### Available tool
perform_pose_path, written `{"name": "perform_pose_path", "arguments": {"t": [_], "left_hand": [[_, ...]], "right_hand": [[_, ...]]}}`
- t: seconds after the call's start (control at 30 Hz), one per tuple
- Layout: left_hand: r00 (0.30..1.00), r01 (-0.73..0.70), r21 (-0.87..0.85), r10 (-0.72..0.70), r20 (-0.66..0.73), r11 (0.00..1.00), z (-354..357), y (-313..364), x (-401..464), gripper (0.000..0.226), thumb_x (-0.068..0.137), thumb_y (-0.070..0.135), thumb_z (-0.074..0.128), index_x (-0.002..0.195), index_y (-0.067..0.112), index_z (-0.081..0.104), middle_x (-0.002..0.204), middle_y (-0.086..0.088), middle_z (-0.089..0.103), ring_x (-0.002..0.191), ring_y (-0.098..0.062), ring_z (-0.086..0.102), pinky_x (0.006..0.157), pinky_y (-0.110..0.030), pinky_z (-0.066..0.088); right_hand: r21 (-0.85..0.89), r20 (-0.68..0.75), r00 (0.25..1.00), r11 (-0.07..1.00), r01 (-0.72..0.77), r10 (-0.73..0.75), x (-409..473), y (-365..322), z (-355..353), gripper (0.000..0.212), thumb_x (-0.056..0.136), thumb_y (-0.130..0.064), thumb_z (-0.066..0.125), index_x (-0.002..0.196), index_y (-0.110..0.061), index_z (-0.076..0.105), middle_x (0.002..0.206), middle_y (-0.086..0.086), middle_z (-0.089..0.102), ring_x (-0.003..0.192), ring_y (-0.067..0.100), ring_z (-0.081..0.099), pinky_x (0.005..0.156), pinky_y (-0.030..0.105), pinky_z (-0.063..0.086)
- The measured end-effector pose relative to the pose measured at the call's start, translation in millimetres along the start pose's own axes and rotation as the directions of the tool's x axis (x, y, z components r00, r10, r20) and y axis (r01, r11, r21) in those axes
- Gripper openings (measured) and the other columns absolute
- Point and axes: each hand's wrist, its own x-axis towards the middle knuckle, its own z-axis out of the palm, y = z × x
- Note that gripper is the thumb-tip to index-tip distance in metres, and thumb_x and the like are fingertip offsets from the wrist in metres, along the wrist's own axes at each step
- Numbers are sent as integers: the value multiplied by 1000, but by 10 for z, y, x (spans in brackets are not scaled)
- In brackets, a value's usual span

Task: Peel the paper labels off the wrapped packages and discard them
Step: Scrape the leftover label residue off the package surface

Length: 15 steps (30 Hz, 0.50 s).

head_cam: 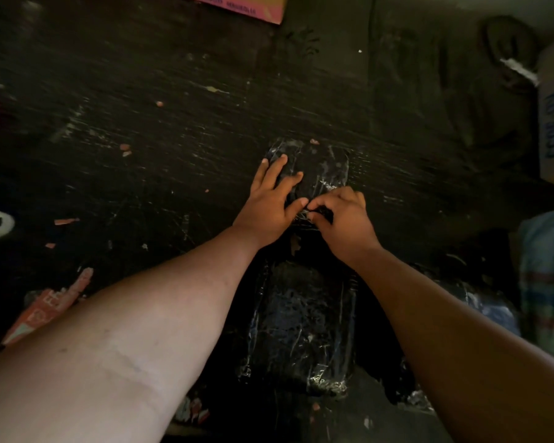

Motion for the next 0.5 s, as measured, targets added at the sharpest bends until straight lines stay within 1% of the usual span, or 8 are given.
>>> {"name": "perform_pose_path", "arguments": {"t": [0.07, 0.17, 0.23, 0.3, 0.37, 0.43, 0.5], "left_hand": [[1000, 0, -13, 0, 19, 1000, -9, -13, 0, 58, 98, 43, 57, 151, 24, 42, 168, -2, 7, 154, -31, -5, 122, -41, 10], [999, 3, -24, -1, 45, 1000, -23, -35, 2, 59, 99, 43, 56, 152, 24, 40, 168, -1, 4, 154, -29, -8, 122, -40, 8], [999, -7, -24, 8, 47, 1000, -28, -42, 0, 59, 99, 42, 57, 152, 24, 40, 168, -2, 4, 154, -29, -8, 122, -42, 8], [999, -8, -20, 9, 53, 1000, -37, -45, -2, 59, 99, 42, 56, 153, 24, 39, 168, -1, 3, 154, -29, -9, 122, -42, 9], [998, -1, -15, 2, 63, 1000, -43, -49, 1, 59, 100, 42, 55, 153, 25, 38, 168, 0, 2, 154, -27, -10, 122, -42, 8], [998, -1, -12, 2, 61, 1000, -44, -45, 1, 59, 100, 42, 55, 154, 26, 37, 168, 1, 1, 154, -27, -10, 122, -41, 9], [998, 0, -7, 1, 65, 1000, -42, -44, 4, 59, 100, 43, 54, 154, 27, 37, 168, 1, 1, 154, -26, -10, 122, -41, 9]], "right_hand": [[-42, -18, 1000, 999, 16, -16, -6, -13, 20, 16, 89, -25, 69, 105, -21, 72, 107, -1, 55, 109, 19, 43, 90, 21, 35], [-96, -44, 998, 995, 40, -45, -31, -26, 53, 14, 90, -26, 68, 102, -21, 72, 106, 3, 56, 105, 24, 46, 90, 33, 44], [-122, -52, 997, 992, 44, -50, -29, -34, 57, 14, 90, -28, 67, 101, -22, 72, 106, 4, 57, 103, 26, 46, 89, 38, 46], [-158, -26, 999, 987, 38, -42, -4, -55, 38, 15, 91, -31, 64, 101, -23, 71, 106, 4, 56, 104, 27, 46, 89, 40, 46], [-217, 31, 999, 975, 36, -30, 28, -84, 10, 17, 92, -35, 60, 102, -25, 69, 109, 5, 54, 105, 27, 45, 89, 42, 46], [-262, 76, 997, 964, 51, -32, 30, -110, -14, 19, 93, -35, 57, 105, -23, 67, 112, 7, 52, 107, 29, 45, 89, 44, 46], [-281, 93, 995, 957, 71, -47, 12, -105, -30, 21, 94, -33, 56, 106, -21, 67, 113, 8, 51, 107, 30, 44, 88, 44, 47]]}}
